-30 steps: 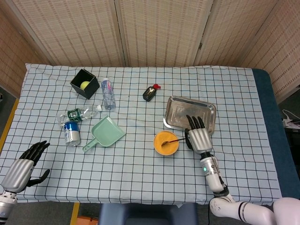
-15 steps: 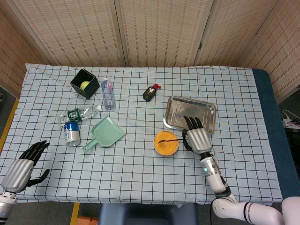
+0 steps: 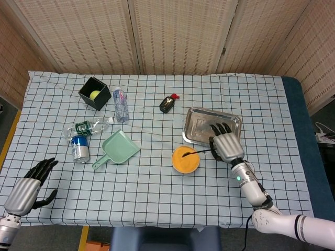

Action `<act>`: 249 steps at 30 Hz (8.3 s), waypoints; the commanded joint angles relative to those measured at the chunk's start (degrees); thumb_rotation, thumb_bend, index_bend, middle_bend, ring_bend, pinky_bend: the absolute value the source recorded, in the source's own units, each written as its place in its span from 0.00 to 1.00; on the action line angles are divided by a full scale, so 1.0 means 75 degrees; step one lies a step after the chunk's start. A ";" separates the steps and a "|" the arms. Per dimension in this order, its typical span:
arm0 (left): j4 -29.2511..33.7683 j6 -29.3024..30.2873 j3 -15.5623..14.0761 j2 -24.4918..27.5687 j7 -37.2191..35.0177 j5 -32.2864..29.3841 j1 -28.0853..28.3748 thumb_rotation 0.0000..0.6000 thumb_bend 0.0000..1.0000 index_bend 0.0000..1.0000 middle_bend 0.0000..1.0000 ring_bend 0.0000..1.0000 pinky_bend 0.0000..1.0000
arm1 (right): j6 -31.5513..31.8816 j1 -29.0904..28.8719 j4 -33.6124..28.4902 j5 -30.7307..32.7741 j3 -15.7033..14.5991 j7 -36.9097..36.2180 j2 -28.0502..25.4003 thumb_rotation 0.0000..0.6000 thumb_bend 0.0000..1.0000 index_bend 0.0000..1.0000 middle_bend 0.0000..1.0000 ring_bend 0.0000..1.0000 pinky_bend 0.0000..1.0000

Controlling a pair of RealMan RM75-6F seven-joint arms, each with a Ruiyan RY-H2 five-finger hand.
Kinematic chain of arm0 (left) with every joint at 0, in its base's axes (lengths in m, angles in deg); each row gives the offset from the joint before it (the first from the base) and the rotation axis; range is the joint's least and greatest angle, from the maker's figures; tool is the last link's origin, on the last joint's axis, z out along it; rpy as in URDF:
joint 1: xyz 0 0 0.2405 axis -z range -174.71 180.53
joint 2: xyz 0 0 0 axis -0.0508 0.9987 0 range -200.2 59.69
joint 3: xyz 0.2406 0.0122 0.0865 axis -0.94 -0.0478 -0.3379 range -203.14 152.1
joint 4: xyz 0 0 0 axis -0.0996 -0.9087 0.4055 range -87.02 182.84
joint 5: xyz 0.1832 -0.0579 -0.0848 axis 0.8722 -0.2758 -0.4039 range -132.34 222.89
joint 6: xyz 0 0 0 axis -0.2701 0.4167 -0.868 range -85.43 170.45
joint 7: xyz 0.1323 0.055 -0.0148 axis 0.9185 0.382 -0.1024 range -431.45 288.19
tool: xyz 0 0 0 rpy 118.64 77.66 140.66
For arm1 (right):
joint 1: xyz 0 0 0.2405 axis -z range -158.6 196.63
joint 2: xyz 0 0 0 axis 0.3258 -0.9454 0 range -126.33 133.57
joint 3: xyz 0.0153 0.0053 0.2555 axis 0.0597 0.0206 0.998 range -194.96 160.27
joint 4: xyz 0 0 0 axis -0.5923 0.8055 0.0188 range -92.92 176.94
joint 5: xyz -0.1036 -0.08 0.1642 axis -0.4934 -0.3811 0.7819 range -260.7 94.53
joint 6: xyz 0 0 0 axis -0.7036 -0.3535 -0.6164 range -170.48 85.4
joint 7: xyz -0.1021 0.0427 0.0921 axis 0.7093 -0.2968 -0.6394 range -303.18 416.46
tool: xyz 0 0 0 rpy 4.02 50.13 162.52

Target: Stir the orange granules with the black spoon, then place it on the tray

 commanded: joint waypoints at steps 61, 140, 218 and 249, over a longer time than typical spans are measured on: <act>0.0050 0.0239 -0.0047 0.0079 -0.0101 0.0180 -0.0071 1.00 0.39 0.00 0.00 0.00 0.17 | 0.0762 -0.1370 0.0259 0.0638 -0.1040 0.1179 0.0282 1.00 0.93 1.00 0.15 0.00 0.00; 0.0077 0.0159 -0.0037 0.0033 0.0067 0.0124 -0.0060 1.00 0.39 0.00 0.00 0.00 0.17 | 0.0849 -0.0590 0.0039 -0.0580 -0.1730 0.0389 0.0001 1.00 0.93 1.00 0.15 0.00 0.00; -0.0038 0.0021 -0.0004 0.0061 -0.0186 0.0019 0.0009 1.00 0.39 0.00 0.00 0.00 0.17 | 0.1079 -0.0556 0.1451 -0.0248 -0.1017 0.1300 0.1526 1.00 0.93 1.00 0.15 0.00 0.00; -0.0114 0.0132 -0.0019 0.0190 -0.0638 0.0092 -0.0005 1.00 0.39 0.00 0.00 0.00 0.17 | 0.1867 -0.0801 0.2431 0.0033 -0.0633 0.2428 0.2725 1.00 0.93 1.00 0.16 0.00 0.00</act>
